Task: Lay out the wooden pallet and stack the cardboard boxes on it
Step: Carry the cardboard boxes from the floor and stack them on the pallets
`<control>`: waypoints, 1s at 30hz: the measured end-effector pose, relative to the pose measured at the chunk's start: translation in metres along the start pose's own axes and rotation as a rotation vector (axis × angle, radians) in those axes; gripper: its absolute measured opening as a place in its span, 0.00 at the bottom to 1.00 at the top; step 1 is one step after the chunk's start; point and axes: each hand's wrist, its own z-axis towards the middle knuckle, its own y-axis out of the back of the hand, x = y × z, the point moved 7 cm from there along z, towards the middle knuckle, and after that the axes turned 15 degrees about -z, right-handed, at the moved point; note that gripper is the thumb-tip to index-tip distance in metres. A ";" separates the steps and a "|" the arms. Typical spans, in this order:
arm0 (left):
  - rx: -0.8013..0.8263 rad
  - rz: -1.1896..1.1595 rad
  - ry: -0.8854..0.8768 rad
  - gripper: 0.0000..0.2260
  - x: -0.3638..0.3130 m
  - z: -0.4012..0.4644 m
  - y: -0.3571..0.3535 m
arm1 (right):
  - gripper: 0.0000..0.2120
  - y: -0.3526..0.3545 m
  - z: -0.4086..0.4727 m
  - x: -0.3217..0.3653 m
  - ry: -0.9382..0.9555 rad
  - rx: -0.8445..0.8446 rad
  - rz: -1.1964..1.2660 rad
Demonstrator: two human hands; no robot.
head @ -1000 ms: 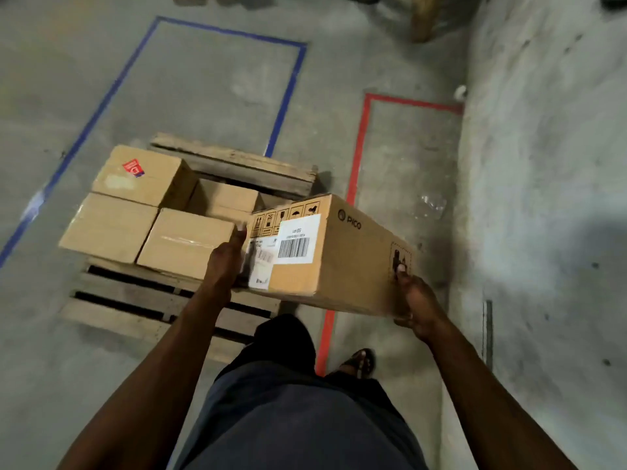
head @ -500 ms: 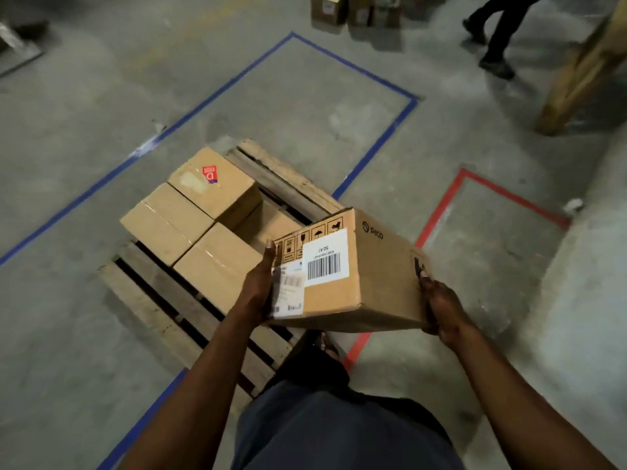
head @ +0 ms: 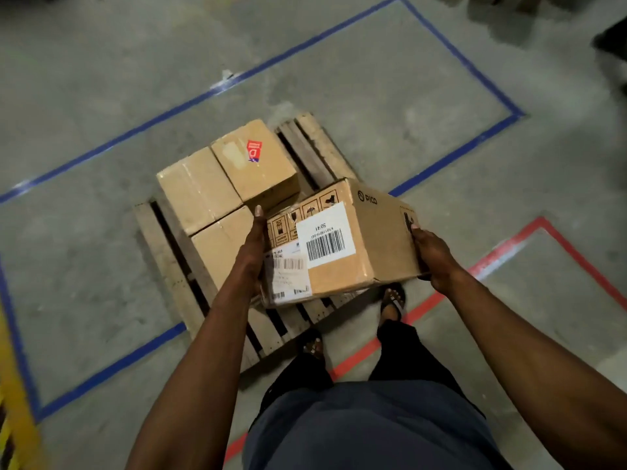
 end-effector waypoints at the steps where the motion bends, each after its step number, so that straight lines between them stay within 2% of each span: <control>1: -0.027 -0.034 0.010 0.36 0.003 0.003 -0.004 | 0.21 0.001 0.019 0.008 0.038 0.029 -0.026; 3: -0.067 -0.093 0.050 0.34 0.014 0.005 -0.012 | 0.34 0.003 0.050 0.019 0.097 0.087 -0.094; 5: -0.124 -0.174 0.089 0.30 0.028 0.007 -0.019 | 0.41 0.001 0.092 0.020 0.145 0.168 -0.169; 9: -0.229 -0.345 0.162 0.24 0.060 0.015 -0.039 | 0.40 -0.005 0.179 0.012 0.102 0.307 -0.176; 13: -0.283 -0.482 0.112 0.14 0.090 0.035 -0.055 | 0.40 -0.026 0.193 0.047 0.016 0.427 -0.093; 14: -0.295 -0.496 0.071 0.15 0.098 0.043 -0.055 | 0.40 -0.031 0.201 0.049 0.006 0.423 -0.056; 17: -0.280 -0.482 -0.043 0.29 0.125 0.074 -0.051 | 0.37 -0.050 0.224 0.057 0.030 0.421 0.040; 18: -0.277 -0.469 -0.067 0.31 0.133 0.084 -0.047 | 0.36 -0.057 0.231 0.059 0.036 0.418 0.079; 20: -0.307 -0.455 -0.123 0.28 0.151 0.115 -0.033 | 0.33 -0.072 0.248 0.065 0.053 0.393 0.125; 23: -0.352 -0.409 -0.209 0.25 0.177 0.164 -0.019 | 0.17 -0.096 0.289 0.060 0.094 0.390 0.254; 24: -0.369 -0.413 -0.231 0.26 0.186 0.180 -0.015 | 0.15 -0.108 0.303 0.057 0.109 0.403 0.273; 27: -0.419 -0.425 -0.289 0.28 0.209 0.223 0.001 | 0.16 -0.144 0.341 0.050 0.172 0.411 0.265; 30: -0.451 -0.379 -0.315 0.34 0.230 0.256 0.015 | 0.22 -0.179 0.371 0.052 0.256 0.430 0.189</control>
